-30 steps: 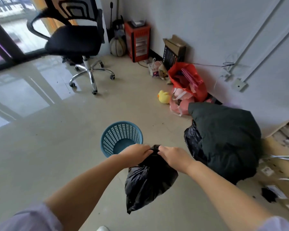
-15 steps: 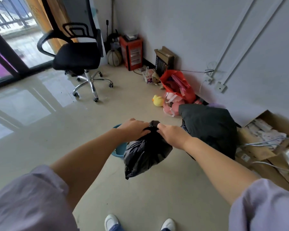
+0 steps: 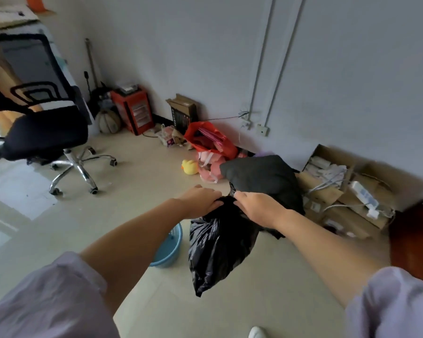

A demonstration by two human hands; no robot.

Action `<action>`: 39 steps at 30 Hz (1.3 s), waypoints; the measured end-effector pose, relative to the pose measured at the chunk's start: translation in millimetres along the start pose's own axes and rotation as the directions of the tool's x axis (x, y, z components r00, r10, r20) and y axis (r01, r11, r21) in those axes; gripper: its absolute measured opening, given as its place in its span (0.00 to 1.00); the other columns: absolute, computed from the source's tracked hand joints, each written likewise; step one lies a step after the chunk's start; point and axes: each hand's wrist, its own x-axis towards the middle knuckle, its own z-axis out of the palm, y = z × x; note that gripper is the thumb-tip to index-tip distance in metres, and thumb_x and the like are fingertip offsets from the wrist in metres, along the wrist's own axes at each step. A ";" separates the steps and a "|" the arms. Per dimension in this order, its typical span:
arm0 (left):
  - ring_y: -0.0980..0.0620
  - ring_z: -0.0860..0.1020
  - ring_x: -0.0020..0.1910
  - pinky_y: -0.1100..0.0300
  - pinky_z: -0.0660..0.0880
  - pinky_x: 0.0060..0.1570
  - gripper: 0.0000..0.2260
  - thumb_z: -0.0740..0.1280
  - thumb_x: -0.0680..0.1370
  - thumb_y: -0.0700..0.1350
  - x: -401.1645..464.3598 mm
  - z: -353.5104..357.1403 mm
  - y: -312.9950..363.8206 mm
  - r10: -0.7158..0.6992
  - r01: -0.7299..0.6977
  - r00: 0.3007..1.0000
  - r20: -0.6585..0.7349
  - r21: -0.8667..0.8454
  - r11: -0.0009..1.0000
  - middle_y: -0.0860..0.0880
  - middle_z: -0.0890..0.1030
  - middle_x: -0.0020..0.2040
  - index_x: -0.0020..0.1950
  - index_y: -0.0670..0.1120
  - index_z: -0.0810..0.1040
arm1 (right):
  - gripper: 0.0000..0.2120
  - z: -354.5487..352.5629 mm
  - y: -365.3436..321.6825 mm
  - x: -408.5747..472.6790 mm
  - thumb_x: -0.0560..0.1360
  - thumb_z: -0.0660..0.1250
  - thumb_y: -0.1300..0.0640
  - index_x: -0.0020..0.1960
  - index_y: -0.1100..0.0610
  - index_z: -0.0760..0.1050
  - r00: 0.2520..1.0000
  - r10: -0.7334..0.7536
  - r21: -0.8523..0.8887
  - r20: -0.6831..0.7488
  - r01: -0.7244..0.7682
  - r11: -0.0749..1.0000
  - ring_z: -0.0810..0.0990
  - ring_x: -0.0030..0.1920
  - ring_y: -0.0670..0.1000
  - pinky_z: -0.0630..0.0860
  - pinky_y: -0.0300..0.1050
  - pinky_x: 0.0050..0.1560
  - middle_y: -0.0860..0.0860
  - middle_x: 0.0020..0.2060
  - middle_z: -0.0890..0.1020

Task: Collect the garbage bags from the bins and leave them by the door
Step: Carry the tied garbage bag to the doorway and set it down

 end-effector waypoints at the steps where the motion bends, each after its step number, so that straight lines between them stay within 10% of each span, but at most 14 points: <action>1: 0.44 0.77 0.52 0.51 0.66 0.63 0.14 0.51 0.83 0.50 1.5 -3.6 3.9 0.046 -0.046 0.999 0.000 0.014 0.999 0.44 0.79 0.52 0.56 0.44 0.71 | 0.09 1.5 -1.9 -8.1 0.79 0.60 0.55 0.47 0.61 0.72 0.999 0.009 -0.034 -0.050 -0.011 0.999 0.83 0.35 0.58 0.74 0.46 0.31 0.57 0.36 0.83; 4: 0.43 0.77 0.53 0.53 0.67 0.58 0.13 0.53 0.83 0.49 7.5 -8.3 14.6 0.180 -0.180 0.984 -0.001 0.041 0.983 0.43 0.79 0.53 0.57 0.43 0.72 | 0.09 4.4 -7.7 -34.5 0.76 0.62 0.54 0.39 0.57 0.70 0.992 0.085 -0.094 -0.098 -0.094 0.991 0.80 0.25 0.52 0.67 0.39 0.21 0.52 0.27 0.79; 9: 0.42 0.77 0.52 0.54 0.69 0.47 0.13 0.55 0.82 0.49 26.6 -3.4 60.6 0.379 -0.380 0.925 0.035 0.019 0.925 0.43 0.79 0.53 0.59 0.43 0.73 | 0.13 0.7 -19.8 -103.0 0.82 0.52 0.53 0.48 0.62 0.68 0.930 0.362 0.055 -0.072 -0.358 0.932 0.78 0.39 0.61 0.67 0.52 0.35 0.59 0.40 0.79; 18: 0.43 0.78 0.51 0.53 0.72 0.46 0.15 0.53 0.83 0.52 39.4 13.8 277.9 0.670 -0.702 0.706 0.229 0.103 0.705 0.45 0.79 0.51 0.57 0.44 0.73 | 0.15 3.1 -30.9 -316.8 0.83 0.50 0.53 0.54 0.63 0.68 0.583 0.813 0.080 -0.008 -0.810 0.581 0.76 0.39 0.59 0.66 0.49 0.38 0.57 0.40 0.75; 39: 0.44 0.76 0.47 0.52 0.71 0.47 0.14 0.52 0.83 0.52 -68.5 96.9 844.3 0.894 -0.993 0.114 0.433 0.067 0.095 0.44 0.78 0.50 0.54 0.44 0.72 | 0.10 -16.7 -84.4 -844.6 0.83 0.48 0.55 0.46 0.57 0.62 -0.058 0.993 0.150 0.103 -0.986 -0.073 0.70 0.39 0.54 0.64 0.46 0.40 0.53 0.40 0.71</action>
